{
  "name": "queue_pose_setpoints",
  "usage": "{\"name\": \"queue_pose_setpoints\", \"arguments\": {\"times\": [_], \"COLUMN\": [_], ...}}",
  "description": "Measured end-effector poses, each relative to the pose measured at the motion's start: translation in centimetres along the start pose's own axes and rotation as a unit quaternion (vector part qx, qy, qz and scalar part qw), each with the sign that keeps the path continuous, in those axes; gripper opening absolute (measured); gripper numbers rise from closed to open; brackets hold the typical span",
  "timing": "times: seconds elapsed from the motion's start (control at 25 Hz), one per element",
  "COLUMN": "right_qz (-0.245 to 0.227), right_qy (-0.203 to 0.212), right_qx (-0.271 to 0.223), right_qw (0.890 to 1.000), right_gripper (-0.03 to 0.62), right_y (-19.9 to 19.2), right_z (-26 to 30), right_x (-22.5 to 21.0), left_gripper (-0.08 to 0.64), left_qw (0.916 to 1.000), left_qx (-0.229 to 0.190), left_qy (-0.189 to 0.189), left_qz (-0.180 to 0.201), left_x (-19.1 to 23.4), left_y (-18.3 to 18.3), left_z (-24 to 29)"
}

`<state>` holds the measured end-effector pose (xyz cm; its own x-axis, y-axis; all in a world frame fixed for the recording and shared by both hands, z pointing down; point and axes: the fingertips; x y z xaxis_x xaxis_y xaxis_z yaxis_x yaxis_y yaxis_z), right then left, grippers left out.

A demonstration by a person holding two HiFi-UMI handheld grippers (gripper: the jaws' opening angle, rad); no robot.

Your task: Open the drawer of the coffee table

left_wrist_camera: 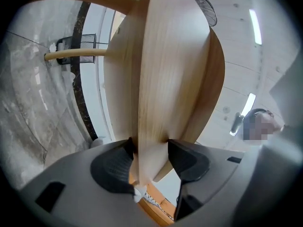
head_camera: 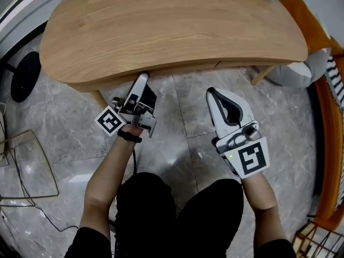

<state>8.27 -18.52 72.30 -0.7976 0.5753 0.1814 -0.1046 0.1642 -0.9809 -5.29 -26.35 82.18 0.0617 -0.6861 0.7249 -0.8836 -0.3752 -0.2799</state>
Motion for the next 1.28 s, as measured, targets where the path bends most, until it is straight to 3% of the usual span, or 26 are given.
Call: {"name": "queue_pose_setpoints", "arguments": {"times": [0.48,0.72,0.88,1.08,1.28], "right_qz": [-0.015,0.005,0.003,-0.008,-0.005], "right_qy": [0.011,-0.013,-0.010,-0.011,-0.015], "right_qx": [-0.012,-0.022,-0.023,-0.019,-0.024], "right_qw": [1.000,1.000,1.000,1.000,1.000], "right_gripper": [0.005,0.005,0.005,0.005,0.005], "right_y": [-0.2,0.2,0.2,0.2,0.6], "right_z": [-0.9,-1.1,-1.5,-2.3,-3.1], "right_x": [-0.1,-1.3,-0.9,-1.1,-1.3], "left_gripper": [0.204,0.181,0.179,0.149,0.150], "left_qw": [0.9998,0.9984,0.9978,0.9920,0.9907], "left_qx": [-0.001,0.056,0.066,0.109,0.123], "left_qy": [0.014,0.000,0.002,-0.023,-0.016], "left_qz": [-0.015,0.004,0.002,0.059,0.056], "left_x": [-0.9,-2.9,-3.3,-5.5,-6.1], "left_y": [-0.7,-3.1,-3.7,-4.1,-5.3], "left_z": [-0.4,-2.0,-2.4,-2.2,-3.2]}}
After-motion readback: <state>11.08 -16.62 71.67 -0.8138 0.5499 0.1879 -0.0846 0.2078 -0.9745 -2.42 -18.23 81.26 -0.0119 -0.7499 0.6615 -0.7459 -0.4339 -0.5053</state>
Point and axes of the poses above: the fingertips, and each gripper's own axes: z forward along the fingers, x to its left, y out of its top, and after that the axes turned 9 degrees about -y, right-handed
